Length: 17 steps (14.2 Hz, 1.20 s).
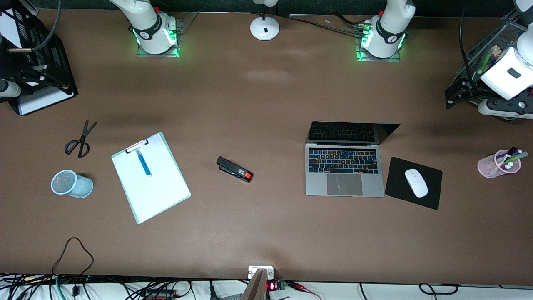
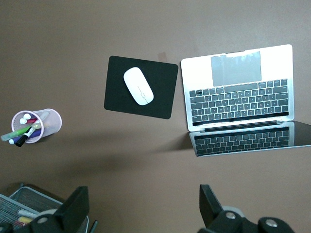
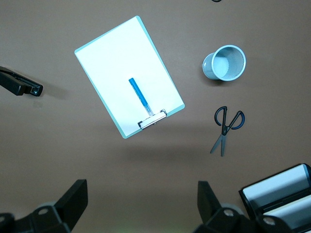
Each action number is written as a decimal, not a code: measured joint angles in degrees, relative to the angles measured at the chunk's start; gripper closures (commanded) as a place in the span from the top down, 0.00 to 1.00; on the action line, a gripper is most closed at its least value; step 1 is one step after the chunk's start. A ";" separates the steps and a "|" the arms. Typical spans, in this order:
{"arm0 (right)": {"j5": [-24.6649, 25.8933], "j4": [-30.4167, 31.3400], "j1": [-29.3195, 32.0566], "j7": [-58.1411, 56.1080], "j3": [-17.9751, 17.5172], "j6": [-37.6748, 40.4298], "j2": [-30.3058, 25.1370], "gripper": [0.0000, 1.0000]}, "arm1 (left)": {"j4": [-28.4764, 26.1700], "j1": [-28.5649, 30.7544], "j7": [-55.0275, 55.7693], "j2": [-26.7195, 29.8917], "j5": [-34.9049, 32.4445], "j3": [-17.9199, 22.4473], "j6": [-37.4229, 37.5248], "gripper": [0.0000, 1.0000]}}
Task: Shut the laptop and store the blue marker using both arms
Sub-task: 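Reach the right gripper down to the blue marker on the clipboard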
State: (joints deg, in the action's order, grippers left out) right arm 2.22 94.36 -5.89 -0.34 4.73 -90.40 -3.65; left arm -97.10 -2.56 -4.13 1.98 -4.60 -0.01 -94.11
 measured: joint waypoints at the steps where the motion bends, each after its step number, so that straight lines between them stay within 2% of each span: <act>1: -0.05 0.00 0.00 0.00 0.00 0.00 0.00 1.00 | 0.00 0.00 0.00 0.00 0.00 -0.01 0.00 1.00; 7: -0.56 0.01 -0.03 0.00 -0.02 -0.01 0.29 1.00 | 0.00 0.00 0.00 0.01 0.00 -0.08 0.03 1.00; 11: -0.60 0.12 -0.04 -0.01 -0.04 -0.34 2.95 1.00 | 0.57 0.00 0.00 0.04 0.00 -0.20 2.04 1.00; 14: -0.63 1.71 -0.06 -0.01 -0.04 -4.85 6.55 1.00 | 1.53 -0.02 0.00 0.04 0.00 -0.26 4.65 1.00; 17: -0.63 5.78 -0.06 -0.02 -0.04 -11.53 9.20 1.00 | 1.78 -0.29 0.00 0.04 0.00 -0.46 5.87 1.00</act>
State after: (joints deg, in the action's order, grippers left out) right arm 1.59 100.13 -5.95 -0.35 4.69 -101.94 5.55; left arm -95.32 -2.85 -4.13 2.02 -4.60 -0.47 -88.24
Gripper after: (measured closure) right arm 0.000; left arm 0.000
